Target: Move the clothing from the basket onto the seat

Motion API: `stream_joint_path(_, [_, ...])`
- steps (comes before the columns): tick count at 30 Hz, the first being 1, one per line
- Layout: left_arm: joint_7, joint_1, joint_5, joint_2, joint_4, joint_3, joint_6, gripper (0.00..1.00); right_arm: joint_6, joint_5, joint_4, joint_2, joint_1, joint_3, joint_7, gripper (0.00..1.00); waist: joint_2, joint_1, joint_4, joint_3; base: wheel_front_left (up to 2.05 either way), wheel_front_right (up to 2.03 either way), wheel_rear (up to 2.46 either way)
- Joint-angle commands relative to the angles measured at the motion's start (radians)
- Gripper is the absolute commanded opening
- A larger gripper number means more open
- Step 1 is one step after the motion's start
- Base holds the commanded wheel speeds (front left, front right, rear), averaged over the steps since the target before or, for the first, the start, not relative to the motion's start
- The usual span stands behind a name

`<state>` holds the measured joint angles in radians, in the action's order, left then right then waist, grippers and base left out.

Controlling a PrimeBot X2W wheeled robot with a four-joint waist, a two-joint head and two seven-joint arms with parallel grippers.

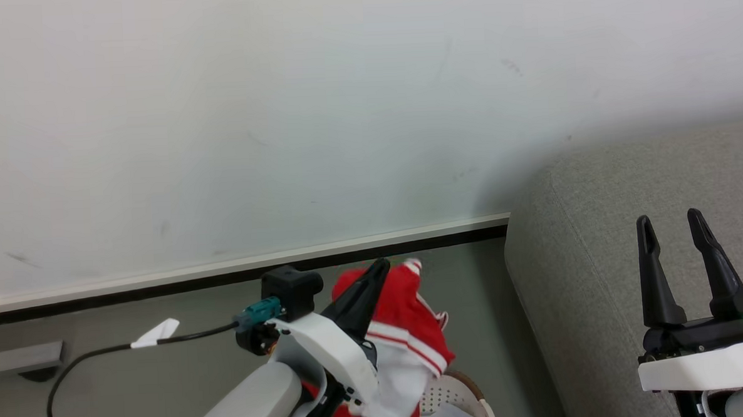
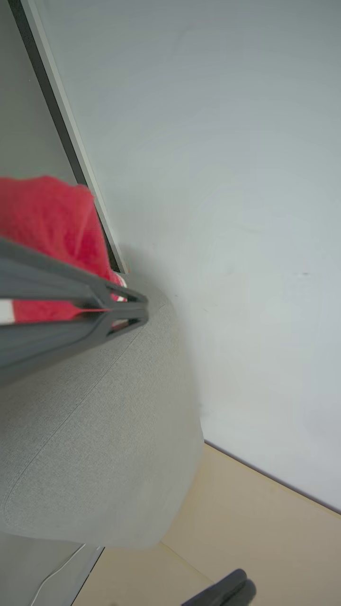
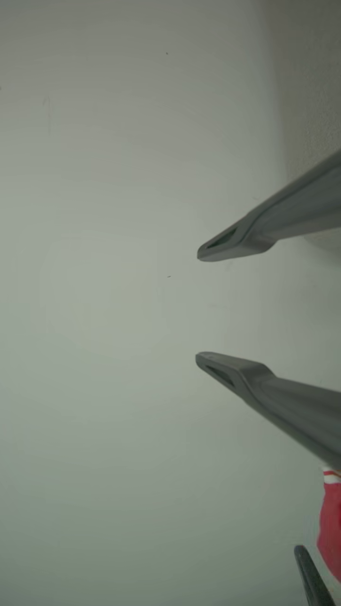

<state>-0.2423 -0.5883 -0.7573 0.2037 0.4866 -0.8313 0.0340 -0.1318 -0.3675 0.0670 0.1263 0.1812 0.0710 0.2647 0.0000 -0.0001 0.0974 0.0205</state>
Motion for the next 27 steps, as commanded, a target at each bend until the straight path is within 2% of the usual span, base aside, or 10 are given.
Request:
stream_joint_path(1, [0.006,0.015,-0.002,0.011,-0.015,0.003,-0.006,0.00,0.002,-0.005,0.002,0.002,-0.015,-0.002,0.000,1.00,0.0000,0.0001,-0.002,0.002,0.00,0.00,0.00])
stream_joint_path(5, [0.034,0.031,-0.012,0.032,-0.079,0.007,-0.033,0.00,0.002,-0.007,0.003,0.004,-0.018,-0.003,0.000,1.00,0.0000,0.0001,-0.006,0.008,0.00,0.00,0.00])
stream_joint_path(6, [0.032,0.030,-0.013,0.037,-0.097,0.015,-0.043,0.39,0.002,-0.007,0.002,0.003,-0.019,-0.003,-0.001,1.00,0.0000,0.0001,-0.007,0.008,0.00,0.00,0.00])
stream_joint_path(7, [0.034,0.032,-0.015,0.041,-0.112,0.018,-0.051,0.97,0.002,-0.007,0.001,0.003,-0.020,-0.003,0.000,1.00,0.0000,0.0001,-0.009,0.008,0.00,0.00,0.00])
stream_joint_path(8, [0.039,0.037,-0.017,0.045,-0.126,0.019,-0.059,1.00,0.002,-0.007,0.001,0.003,-0.021,-0.001,-0.001,1.00,0.0000,0.0001,-0.010,0.008,0.00,0.00,0.00])
stream_joint_path(15, [0.031,0.062,-0.018,0.078,-0.213,0.049,-0.109,1.00,0.002,-0.010,0.003,0.008,-0.029,-0.001,-0.001,1.00,0.0000,0.0001,-0.022,0.009,0.00,0.00,0.00])
stream_joint_path(27, [-0.016,0.176,-0.007,0.190,-0.305,0.197,-0.207,1.00,0.002,-0.011,0.010,0.017,-0.056,0.001,-0.001,1.00,0.0000,0.0001,-0.052,0.023,0.00,0.00,0.00])
